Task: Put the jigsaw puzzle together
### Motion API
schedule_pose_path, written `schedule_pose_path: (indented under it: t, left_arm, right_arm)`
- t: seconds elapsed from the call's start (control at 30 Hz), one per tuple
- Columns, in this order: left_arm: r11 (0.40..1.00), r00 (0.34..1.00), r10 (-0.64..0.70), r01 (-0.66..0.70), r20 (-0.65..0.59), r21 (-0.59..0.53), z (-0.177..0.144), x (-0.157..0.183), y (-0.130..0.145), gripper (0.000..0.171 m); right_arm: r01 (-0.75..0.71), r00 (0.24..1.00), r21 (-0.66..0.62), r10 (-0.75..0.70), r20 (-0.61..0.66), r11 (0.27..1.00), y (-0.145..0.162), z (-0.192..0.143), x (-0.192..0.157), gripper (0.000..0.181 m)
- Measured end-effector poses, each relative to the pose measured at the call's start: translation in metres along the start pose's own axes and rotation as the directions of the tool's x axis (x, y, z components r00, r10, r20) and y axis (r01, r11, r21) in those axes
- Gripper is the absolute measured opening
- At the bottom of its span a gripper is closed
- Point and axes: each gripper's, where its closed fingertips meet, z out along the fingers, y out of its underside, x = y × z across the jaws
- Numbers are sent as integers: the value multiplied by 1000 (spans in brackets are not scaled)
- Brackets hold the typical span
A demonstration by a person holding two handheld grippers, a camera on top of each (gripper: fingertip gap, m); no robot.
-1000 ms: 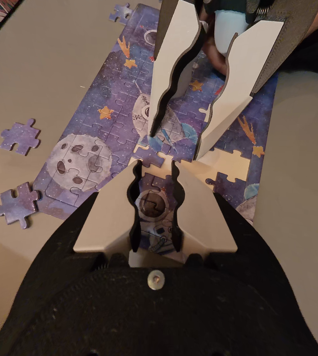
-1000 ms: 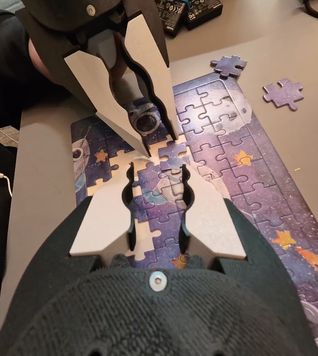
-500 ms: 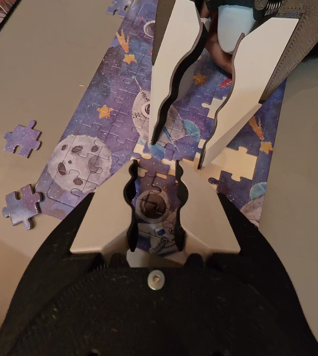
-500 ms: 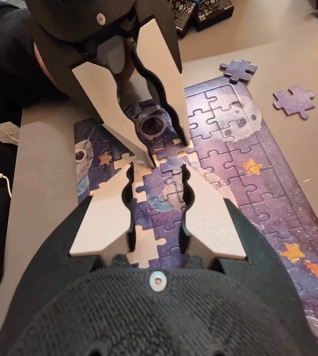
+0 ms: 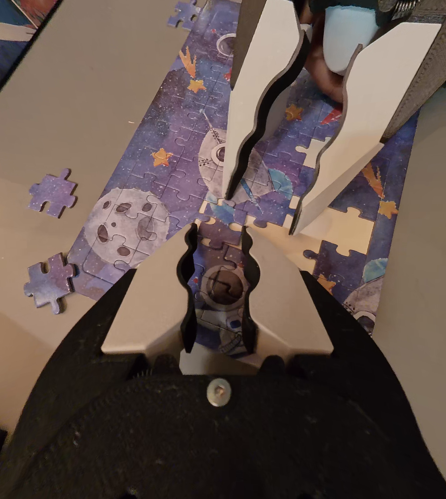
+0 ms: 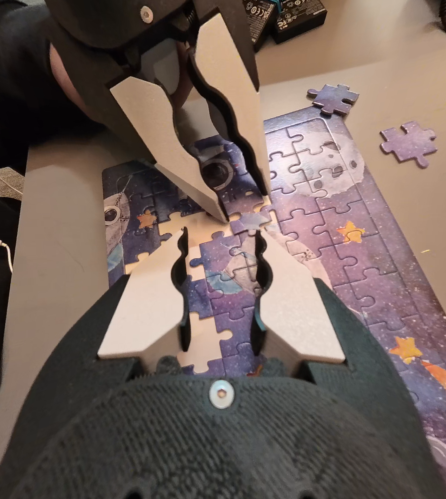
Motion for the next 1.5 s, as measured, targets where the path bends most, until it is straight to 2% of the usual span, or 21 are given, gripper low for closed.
schedule_pose_path:
  t: [0.4,0.6,1.5]
  left_arm:
    - [1000,999,-27,27,29,-5,0,-7,1,35]
    - [1000,1000,-5,5,19,7,-2,-4,0,28]
    - [1000,999,18,-18,26,2,1,-3,-1,24]
  right_arm:
    - [10,1000,-4,-10,2,1000,0,1,-2,49]
    - [12,1000,-4,-12,-1,1000,0,1,-2,49]
    - [54,997,0,-54,-50,999,-3,4,3,48]
